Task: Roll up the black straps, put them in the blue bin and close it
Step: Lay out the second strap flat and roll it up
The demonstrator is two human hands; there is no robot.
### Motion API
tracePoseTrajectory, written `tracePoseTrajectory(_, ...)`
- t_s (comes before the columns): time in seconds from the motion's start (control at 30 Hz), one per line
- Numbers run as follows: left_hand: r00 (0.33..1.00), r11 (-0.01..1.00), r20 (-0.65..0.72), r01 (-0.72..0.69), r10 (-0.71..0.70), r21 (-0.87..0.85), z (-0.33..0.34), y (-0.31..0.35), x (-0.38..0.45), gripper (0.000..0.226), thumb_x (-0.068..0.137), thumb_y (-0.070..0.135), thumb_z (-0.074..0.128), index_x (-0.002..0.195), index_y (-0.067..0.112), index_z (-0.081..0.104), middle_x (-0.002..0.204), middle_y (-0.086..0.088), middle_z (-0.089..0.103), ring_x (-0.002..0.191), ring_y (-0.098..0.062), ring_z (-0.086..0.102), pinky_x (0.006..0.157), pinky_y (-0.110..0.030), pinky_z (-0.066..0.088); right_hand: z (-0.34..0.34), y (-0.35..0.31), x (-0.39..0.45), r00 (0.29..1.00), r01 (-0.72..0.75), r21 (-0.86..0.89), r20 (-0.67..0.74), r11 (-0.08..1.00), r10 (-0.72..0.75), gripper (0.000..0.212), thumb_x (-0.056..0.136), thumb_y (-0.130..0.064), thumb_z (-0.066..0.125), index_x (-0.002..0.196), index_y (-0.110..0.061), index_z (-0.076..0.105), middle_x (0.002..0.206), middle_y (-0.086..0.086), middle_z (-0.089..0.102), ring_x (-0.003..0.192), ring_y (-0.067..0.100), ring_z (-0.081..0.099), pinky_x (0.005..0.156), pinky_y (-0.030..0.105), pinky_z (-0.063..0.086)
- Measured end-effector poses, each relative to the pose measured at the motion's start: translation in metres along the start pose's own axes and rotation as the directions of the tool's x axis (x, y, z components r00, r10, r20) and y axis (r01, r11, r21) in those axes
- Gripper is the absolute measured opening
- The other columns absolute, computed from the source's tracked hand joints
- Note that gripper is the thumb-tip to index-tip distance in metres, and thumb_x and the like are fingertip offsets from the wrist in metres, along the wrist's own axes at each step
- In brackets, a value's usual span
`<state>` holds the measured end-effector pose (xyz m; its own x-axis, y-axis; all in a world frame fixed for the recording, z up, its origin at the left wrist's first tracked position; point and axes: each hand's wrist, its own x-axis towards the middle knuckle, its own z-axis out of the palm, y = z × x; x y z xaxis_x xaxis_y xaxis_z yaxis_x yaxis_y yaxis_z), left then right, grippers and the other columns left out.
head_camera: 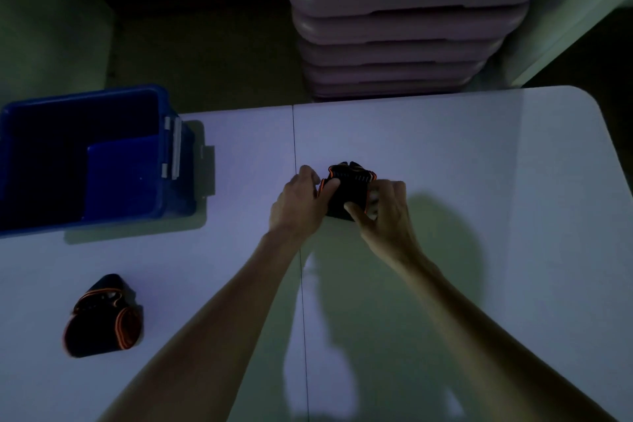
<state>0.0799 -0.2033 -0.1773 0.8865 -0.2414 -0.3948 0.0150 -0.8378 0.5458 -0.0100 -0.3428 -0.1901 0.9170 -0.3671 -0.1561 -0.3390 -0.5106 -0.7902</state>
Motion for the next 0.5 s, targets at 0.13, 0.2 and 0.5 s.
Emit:
tracePoseTrajectory(0.13,0.997,0.997,0.0,0.073,-0.073,-0.003,0.0,0.006,-0.002,0.048,0.092,0.066,0.045,0.102,0.02,0.051,0.097,-0.004,0.066,0.088,-0.03,0.064,0.076,-0.042,0.053,0.002,0.004,0.018,0.98,-0.177,0.074,0.105,0.981,0.169,0.085,0.077,-0.039,0.067,0.146,-0.013,0.025,0.14,0.01,0.043,0.121,0.033,0.053,0.098,0.051,0.049)
tracePoseTrajectory(0.2,0.994,0.994,0.007,0.107,-0.107,-0.001,-0.002,0.006,-0.006,0.047,0.09,0.066,0.046,0.103,0.021,0.05,0.093,-0.002,0.065,0.084,-0.028,0.063,0.072,-0.04,0.052,0.0,0.006,0.025,0.964,-0.223,0.061,0.162,0.973,0.211,0.082,0.079,-0.034,0.069,0.149,-0.015,0.029,0.141,0.011,0.048,0.126,0.031,0.051,0.101,0.049,0.047)
tracePoseTrajectory(0.5,0.946,0.739,0.185,0.324,-0.266,-0.591,-0.001,-0.004,-0.032,0.064,0.065,0.027,0.07,0.123,0.005,0.054,0.101,-0.009,0.065,0.089,-0.024,0.068,0.083,-0.044,0.061,0.0,-0.014,0.009,0.939,-0.333,0.313,0.193,0.889,0.284,0.041,0.077,-0.005,0.076,0.109,-0.016,0.053,0.101,0.005,0.064,0.089,0.02,0.062,0.073,0.032,0.048)
